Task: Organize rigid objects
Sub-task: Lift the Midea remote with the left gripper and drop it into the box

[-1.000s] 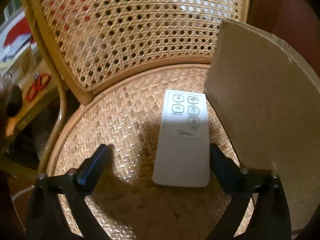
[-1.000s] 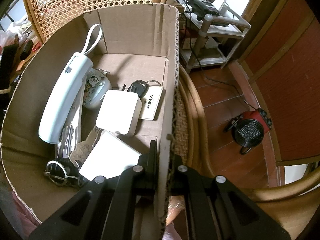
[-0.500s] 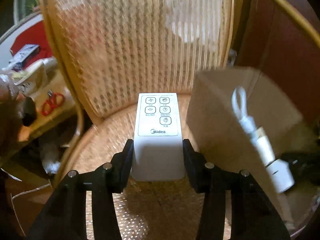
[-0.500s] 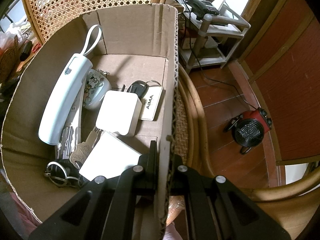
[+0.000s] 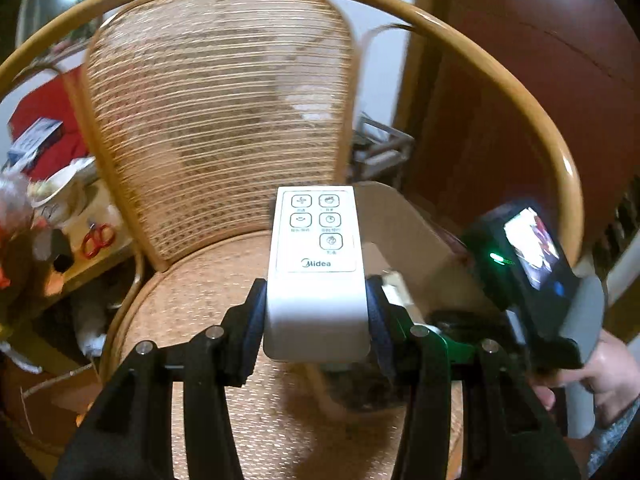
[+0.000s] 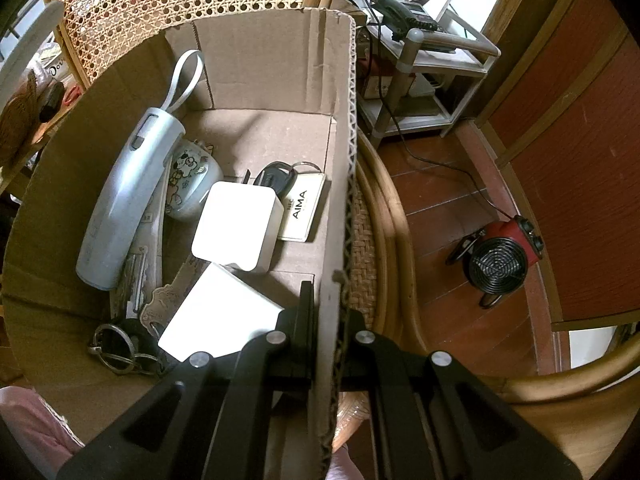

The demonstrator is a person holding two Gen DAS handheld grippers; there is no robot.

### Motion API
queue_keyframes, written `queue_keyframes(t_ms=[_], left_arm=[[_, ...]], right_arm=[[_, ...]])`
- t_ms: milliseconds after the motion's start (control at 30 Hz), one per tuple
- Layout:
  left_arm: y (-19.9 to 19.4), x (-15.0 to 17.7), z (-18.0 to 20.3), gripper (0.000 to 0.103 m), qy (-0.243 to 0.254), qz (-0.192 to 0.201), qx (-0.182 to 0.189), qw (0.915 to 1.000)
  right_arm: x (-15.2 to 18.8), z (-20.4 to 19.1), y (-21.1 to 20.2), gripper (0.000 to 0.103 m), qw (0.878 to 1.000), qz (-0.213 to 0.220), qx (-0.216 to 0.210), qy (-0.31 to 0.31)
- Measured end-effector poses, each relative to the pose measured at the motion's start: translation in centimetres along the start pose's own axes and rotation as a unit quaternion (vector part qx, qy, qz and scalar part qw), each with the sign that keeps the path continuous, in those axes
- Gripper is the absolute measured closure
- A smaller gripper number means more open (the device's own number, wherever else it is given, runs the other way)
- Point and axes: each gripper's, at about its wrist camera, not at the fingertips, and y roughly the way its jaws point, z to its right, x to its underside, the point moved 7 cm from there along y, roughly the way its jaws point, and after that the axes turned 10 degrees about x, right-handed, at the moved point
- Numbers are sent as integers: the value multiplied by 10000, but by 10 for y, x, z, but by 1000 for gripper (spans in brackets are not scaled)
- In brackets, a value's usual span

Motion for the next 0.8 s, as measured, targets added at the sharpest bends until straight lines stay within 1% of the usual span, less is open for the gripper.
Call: queue_keyframes(t_ms=[100,200,300,433,467,500,533,567,633,700,800], left_arm=[[13,6,14,57,293,-168,-197,9992],[30,15,12,57,225,-408,-167,9988],[38,20,11,56,312,-503,-222,9980],[39,22,13,56,396,-490,-199,9978],[38,23,12,52,404,-455,-200,9979],[35,22,16,45,413,-390,-245,9981],[31,21,16,29,414,-309,-304,9982],[28,19,15,19,410,-228,-345,9983],[20,15,14,17,360,-55,-352,9987],[15,13,9,15,266,9,-347,9990],[4,12,-1,10,85,124,-488,9987]], right_arm=[[0,2,0,97,10000,12,4,-7],[0,2,-1,97,10000,28,12,-20],[0,3,-1,97,10000,37,24,-26],[-2,2,-3,97,10000,57,16,-43],[-2,3,-3,97,10000,63,21,-51],[-2,0,-3,97,10000,67,31,-60],[-2,0,-4,96,9999,71,34,-65],[-3,0,-4,95,9999,90,33,-64],[-4,0,-7,94,9998,183,64,-82],[-5,0,-9,94,9997,222,38,-102],[-5,-1,-12,92,9996,264,-2,-111]])
